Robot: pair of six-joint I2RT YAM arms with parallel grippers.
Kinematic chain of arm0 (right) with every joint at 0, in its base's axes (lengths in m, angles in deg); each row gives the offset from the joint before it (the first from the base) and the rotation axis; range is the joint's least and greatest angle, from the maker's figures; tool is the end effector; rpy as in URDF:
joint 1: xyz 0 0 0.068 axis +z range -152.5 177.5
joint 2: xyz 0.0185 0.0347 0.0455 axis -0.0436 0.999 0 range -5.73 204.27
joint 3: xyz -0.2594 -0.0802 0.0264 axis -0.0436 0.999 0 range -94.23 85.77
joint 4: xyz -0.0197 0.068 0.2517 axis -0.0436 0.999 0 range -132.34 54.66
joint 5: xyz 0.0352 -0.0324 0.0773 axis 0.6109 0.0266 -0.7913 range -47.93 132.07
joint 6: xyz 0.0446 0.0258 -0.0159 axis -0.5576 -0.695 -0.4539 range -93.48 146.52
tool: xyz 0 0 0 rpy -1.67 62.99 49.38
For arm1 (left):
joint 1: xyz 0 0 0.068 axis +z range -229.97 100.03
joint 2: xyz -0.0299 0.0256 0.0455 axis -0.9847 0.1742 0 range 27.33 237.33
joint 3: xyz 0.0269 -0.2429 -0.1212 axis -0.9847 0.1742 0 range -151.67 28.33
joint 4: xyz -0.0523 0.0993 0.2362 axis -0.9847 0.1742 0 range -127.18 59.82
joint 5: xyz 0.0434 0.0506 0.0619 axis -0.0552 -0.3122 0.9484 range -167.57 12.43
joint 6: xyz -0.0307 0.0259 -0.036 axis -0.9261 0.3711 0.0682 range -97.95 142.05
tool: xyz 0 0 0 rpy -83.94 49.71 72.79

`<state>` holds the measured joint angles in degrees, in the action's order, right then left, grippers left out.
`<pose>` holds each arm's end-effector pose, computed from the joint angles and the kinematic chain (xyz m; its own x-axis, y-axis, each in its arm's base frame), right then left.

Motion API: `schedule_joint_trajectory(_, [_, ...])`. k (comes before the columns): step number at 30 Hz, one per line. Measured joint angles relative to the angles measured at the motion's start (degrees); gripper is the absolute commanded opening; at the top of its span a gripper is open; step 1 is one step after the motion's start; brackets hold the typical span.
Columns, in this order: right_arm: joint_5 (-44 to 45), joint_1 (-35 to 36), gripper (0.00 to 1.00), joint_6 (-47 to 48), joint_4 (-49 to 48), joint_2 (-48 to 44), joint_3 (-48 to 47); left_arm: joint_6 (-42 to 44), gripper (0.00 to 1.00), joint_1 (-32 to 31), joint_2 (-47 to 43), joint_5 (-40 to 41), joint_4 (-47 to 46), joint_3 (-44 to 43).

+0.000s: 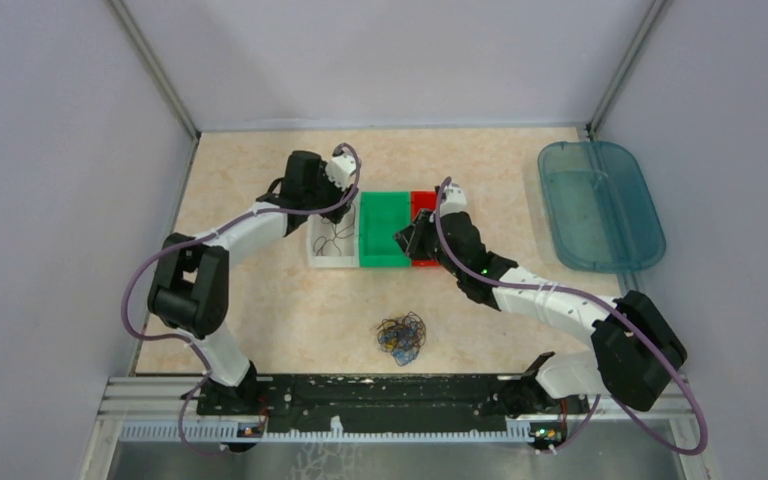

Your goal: Untangle the cables

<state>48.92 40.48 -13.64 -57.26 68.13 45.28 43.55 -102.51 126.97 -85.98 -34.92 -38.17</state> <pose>0.2136 0.1932 0.2478 -0.5601 0.3533 -0.7493 -0.3046 0.7533 0.5829 0.3593 -0.1549 0.2267 -0.3184 0.5247 -0.7895 0.6514 0.7262 0.2199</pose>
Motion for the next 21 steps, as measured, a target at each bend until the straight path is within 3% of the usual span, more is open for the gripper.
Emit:
schedule_joint_trajectory(10, [0.0,0.0,0.14,-0.2,0.0,0.0,0.0,-1.4,0.67,0.3,-0.4,-0.4,-0.6,3.2])
schedule_joint_trajectory(15, [0.0,0.0,0.15,-0.1,0.0,0.0,0.0,-1.3,0.73,0.3,-0.4,-0.4,-0.5,3.7])
schedule_joint_trajectory(21, [0.0,0.0,0.48,0.4,2.3,-1.2,0.0,-0.8,0.84,0.3,-3.3,-1.7,6.1,0.6])
